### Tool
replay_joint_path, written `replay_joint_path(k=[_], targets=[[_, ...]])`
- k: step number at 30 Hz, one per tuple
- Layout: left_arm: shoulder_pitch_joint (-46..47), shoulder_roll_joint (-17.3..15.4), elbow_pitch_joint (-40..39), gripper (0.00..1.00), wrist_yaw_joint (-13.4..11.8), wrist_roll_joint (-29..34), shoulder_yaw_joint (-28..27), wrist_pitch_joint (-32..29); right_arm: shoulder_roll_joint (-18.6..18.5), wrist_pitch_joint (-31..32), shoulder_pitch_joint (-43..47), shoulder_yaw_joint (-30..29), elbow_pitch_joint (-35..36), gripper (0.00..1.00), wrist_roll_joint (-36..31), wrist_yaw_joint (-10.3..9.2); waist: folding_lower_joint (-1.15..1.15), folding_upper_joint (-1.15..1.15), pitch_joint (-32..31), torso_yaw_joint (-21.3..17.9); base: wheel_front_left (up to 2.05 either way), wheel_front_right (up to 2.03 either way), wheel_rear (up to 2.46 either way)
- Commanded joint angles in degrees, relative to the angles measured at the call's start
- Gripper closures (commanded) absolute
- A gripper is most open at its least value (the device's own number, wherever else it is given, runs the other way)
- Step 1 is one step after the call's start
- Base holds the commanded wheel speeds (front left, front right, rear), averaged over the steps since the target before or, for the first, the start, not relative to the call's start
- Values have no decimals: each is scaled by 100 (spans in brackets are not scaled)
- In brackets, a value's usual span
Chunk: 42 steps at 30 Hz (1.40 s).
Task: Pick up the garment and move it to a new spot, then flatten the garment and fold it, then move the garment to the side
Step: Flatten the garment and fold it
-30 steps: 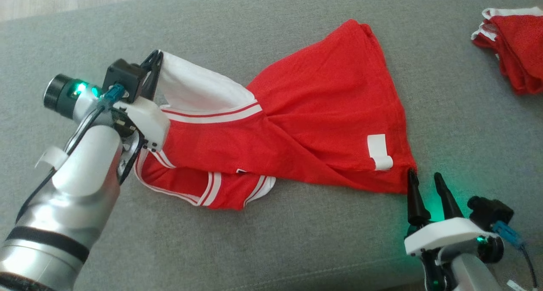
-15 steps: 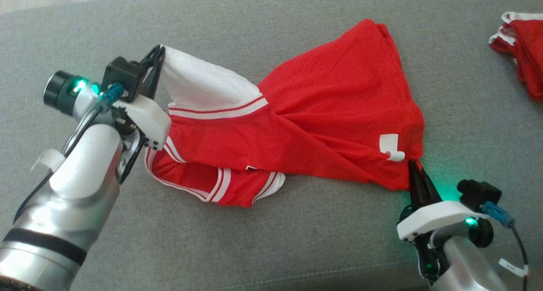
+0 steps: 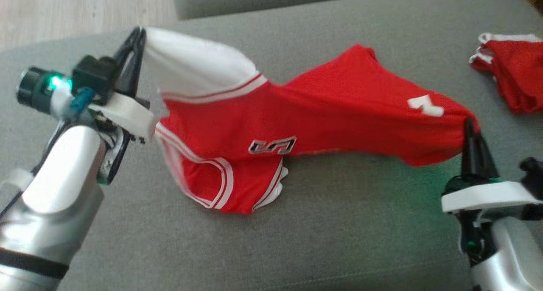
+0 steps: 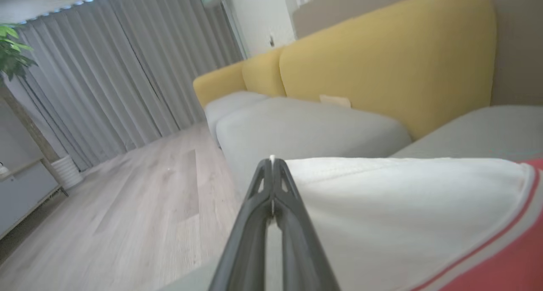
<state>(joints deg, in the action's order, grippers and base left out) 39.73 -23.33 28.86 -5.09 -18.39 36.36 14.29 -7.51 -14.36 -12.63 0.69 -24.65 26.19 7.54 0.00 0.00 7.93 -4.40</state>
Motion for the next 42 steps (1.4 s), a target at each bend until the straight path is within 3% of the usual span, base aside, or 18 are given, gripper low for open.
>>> replay_joint_path(k=[1, 8, 15, 20, 27, 31, 38, 42], targets=[[183, -304, -483, 100, -75, -37, -421, 68, -131, -62, 67, 22, 463, 100, -2, -5, 0, 0, -227, -61, 0, 0, 0], [-136, -440, -1965, 100, -70, 3, -991, 70, -504, 340, 5, -144, 2021, 100, 294, -5, 0, 0, -694, -132, 0, 0, 0], [-31, -462, -2440, 100, 107, -135, -1246, 70, -766, 1111, -267, -403, 3204, 100, 497, -5, 0, 0, -916, -62, 0, 0, 0], [507, -473, -2463, 100, 288, -176, -1263, -14, -893, 1641, -756, -559, 3400, 100, 431, -5, 0, 0, -931, -2, 0, 0, 0], [1434, -389, -1750, 100, 640, -282, -1238, -140, -881, 2364, -1687, -362, 2516, 100, 596, -5, 0, 0, -662, 27, 0, 0, 0], [2608, -317, -766, 100, 891, 40, -1066, -71, -718, 2473, -3154, -95, 1168, 100, 696, -5, 0, 0, 62, 6, 0, 0, 0], [4578, -153, 451, 100, 937, 722, -914, 60, -564, 1869, -5415, 375, -343, 100, 346, -5, 0, 0, 1227, -61, 0, 0, 0], [5451, -68, 74, 100, 752, 1033, -1142, 68, -561, 1201, -6373, 528, -920, 100, 118, -5, 0, 0, 1779, -65, 0, 0, 0]])
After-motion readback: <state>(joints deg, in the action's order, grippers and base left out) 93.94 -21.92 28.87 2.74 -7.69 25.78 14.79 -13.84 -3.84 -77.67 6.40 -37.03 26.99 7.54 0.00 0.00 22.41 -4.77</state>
